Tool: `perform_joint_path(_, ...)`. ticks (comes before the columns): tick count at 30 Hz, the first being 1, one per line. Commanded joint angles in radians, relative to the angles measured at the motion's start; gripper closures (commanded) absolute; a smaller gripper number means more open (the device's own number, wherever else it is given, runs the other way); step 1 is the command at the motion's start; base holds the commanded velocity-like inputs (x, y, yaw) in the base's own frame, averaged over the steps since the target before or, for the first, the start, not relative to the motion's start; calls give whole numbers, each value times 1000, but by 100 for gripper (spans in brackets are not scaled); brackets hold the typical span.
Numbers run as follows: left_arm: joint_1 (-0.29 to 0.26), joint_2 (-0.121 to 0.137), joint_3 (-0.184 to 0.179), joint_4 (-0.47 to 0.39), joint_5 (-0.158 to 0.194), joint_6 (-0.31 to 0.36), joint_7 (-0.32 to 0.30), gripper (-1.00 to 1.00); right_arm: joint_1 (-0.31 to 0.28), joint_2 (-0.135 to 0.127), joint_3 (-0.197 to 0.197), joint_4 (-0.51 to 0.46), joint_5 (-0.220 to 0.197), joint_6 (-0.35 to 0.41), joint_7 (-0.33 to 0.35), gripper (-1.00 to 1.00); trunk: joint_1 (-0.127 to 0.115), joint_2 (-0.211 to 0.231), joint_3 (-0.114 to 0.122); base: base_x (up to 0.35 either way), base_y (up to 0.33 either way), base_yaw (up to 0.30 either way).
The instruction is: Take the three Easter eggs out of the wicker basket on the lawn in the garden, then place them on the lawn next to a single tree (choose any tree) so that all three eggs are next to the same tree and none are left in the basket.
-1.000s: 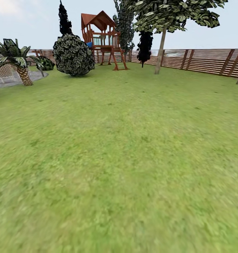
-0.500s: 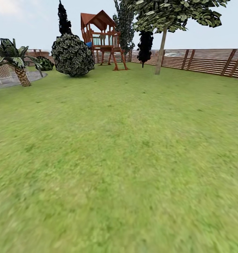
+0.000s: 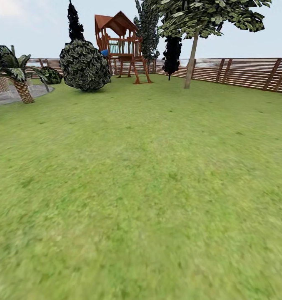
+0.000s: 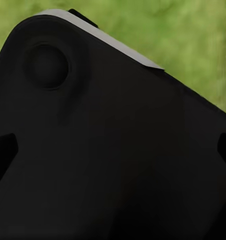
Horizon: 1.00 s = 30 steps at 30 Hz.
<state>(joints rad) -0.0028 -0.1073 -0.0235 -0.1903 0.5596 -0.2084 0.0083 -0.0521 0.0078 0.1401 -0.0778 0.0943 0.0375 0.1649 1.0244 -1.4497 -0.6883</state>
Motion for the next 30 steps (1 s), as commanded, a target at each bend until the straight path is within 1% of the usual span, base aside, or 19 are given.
perform_joint_path(1,0,0,-3,0,5,-3,1,-100,0,0,1,-2,10,4,1,-100,1,0,-1,343,-89,0)
perform_joint_path(30,0,0,-3,0,5,-3,1,-100,0,0,1,-2,10,4,1,-100,1,0,-1,343,-89,0)
